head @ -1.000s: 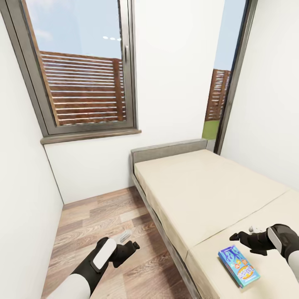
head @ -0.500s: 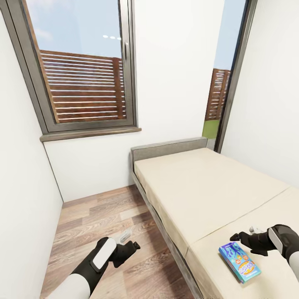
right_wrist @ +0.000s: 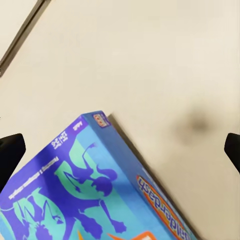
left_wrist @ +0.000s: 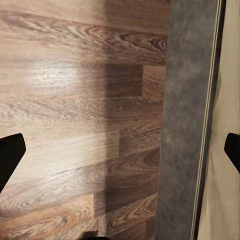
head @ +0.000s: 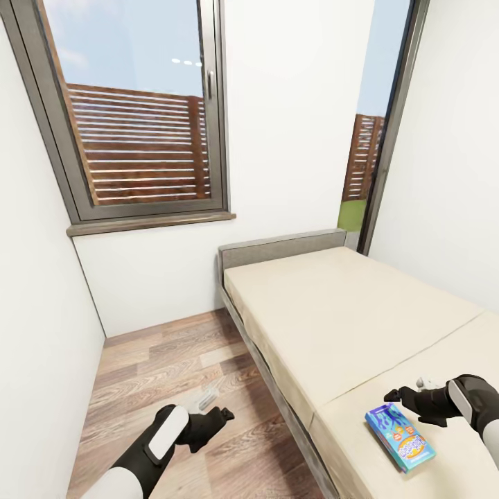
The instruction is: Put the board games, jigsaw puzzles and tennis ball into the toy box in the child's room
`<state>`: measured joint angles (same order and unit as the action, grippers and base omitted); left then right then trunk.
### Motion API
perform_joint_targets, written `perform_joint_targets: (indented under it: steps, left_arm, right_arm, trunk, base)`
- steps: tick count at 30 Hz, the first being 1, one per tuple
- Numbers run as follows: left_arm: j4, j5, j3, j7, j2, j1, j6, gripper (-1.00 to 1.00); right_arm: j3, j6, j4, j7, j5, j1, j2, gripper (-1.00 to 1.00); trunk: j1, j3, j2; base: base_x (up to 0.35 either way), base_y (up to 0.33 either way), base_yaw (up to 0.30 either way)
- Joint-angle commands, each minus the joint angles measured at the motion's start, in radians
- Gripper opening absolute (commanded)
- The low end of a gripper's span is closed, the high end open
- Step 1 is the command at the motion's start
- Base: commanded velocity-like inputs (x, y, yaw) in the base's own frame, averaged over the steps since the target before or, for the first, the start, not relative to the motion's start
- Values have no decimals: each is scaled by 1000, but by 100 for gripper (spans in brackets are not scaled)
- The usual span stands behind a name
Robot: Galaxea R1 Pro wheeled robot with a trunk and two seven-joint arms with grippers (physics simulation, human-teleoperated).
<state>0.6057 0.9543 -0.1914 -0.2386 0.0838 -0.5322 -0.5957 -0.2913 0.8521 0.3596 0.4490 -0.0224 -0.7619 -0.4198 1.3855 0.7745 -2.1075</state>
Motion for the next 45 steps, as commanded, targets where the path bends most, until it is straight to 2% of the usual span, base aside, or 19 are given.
perform_joint_targets:
  steps: [1, 25, 34, 45]
  left_arm:
    - [1, 10, -3, -7, -1, 1, 0, 100]
    - [1, 11, -3, -6, -3, 8, 9, 100]
    - [0, 11, -3, -6, -3, 8, 10, 100]
    - [0, 11, -3, -7, -3, 8, 11, 100]
  right_arm:
    - [-5, 6, 1, 0, -1, -1, 1, 100]
    - [1, 12, 1, -1, -3, 0, 4, 100]
    - [2, 13, 1, 0, -2, 1, 7, 100]
    - [3, 13, 1, 0, 1, 1, 8, 100]
  trunk:
    - [0, 1, 0]
    - [0, 1, 0]
    - [0, -1, 0]
    - [0, -2, 0]
  base:
    - [0, 0, 0]
    - [-73, -31, 0]
    - [-87, -110, 149]
    - [-6, -8, 23]
